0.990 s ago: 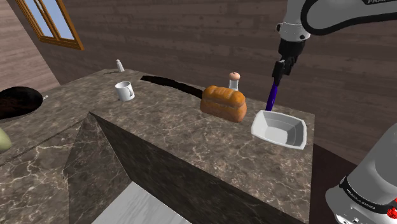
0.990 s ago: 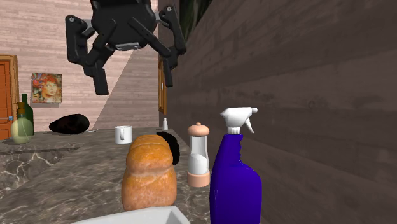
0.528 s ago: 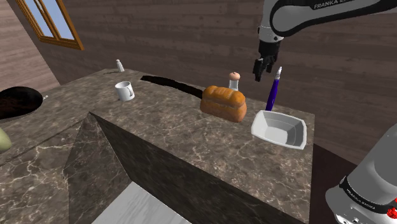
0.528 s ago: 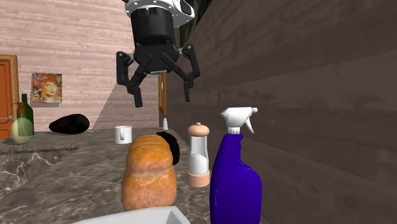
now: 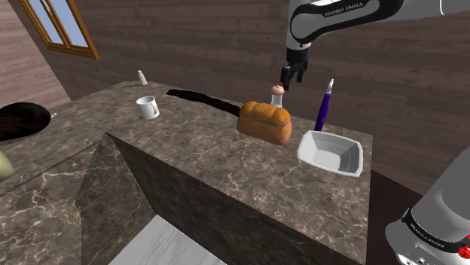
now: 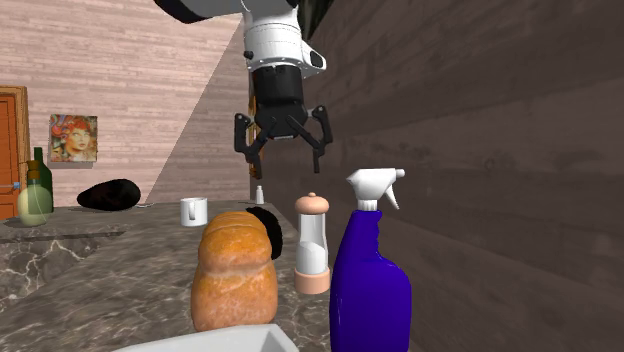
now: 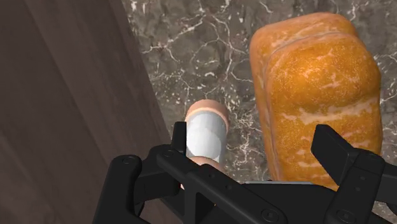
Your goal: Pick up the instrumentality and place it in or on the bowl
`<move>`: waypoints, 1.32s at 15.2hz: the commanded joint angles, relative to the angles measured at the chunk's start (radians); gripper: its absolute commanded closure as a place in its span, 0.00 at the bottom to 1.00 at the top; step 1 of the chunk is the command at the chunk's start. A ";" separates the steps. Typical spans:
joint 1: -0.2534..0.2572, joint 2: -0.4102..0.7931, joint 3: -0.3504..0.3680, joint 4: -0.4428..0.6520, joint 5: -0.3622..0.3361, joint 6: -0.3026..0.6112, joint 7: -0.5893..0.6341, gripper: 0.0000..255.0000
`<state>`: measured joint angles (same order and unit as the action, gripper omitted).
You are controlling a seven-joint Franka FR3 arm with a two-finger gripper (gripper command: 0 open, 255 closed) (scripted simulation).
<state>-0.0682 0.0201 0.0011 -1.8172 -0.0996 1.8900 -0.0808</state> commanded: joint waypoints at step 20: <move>-0.029 0.457 -0.016 0.474 0.028 -0.018 -0.024 0.00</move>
<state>-0.0973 0.4765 -0.0146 -1.3428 -0.0715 1.8711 -0.1051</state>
